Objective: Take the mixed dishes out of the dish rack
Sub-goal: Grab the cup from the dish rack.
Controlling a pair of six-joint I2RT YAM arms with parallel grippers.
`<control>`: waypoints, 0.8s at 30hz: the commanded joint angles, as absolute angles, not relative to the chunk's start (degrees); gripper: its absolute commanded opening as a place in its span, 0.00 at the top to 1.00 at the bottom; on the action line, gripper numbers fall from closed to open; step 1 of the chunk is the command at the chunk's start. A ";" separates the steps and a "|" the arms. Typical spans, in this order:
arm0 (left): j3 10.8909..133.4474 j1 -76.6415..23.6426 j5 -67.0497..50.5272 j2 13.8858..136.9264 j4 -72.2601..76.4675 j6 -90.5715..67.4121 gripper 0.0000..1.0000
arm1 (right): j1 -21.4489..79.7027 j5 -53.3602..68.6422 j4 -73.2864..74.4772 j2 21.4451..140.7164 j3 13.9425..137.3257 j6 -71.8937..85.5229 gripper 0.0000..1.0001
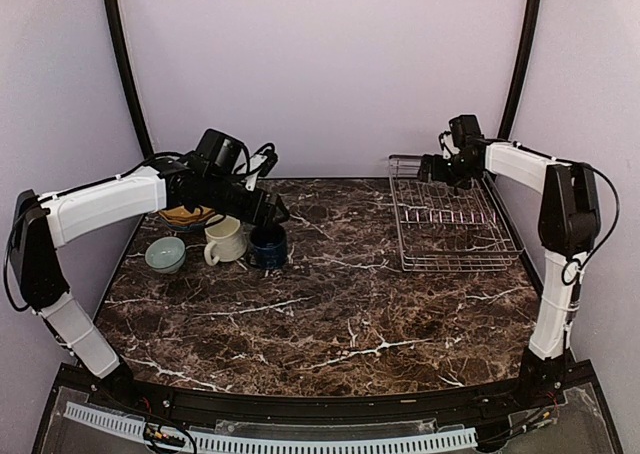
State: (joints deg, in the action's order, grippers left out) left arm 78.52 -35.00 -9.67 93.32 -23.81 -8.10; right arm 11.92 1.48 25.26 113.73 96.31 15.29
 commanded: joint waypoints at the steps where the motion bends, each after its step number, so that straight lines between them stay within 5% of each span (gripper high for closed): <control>1: 75.78 -34.98 -10.90 89.15 -18.86 -6.99 0.22 | 9.34 2.18 30.28 120.82 106.40 14.59 0.01; 11: 74.06 -34.98 -11.53 88.63 -16.55 -7.05 0.21 | 8.01 -1.60 35.95 135.99 126.55 12.74 0.01; 24: 73.74 -34.98 -12.22 89.52 -16.02 -7.61 0.22 | 7.82 -6.31 33.94 144.97 136.24 10.82 0.06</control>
State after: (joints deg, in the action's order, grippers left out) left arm 74.83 -34.98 -11.53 90.48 -17.02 -7.92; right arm 8.08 -5.23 35.40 142.30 133.36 11.94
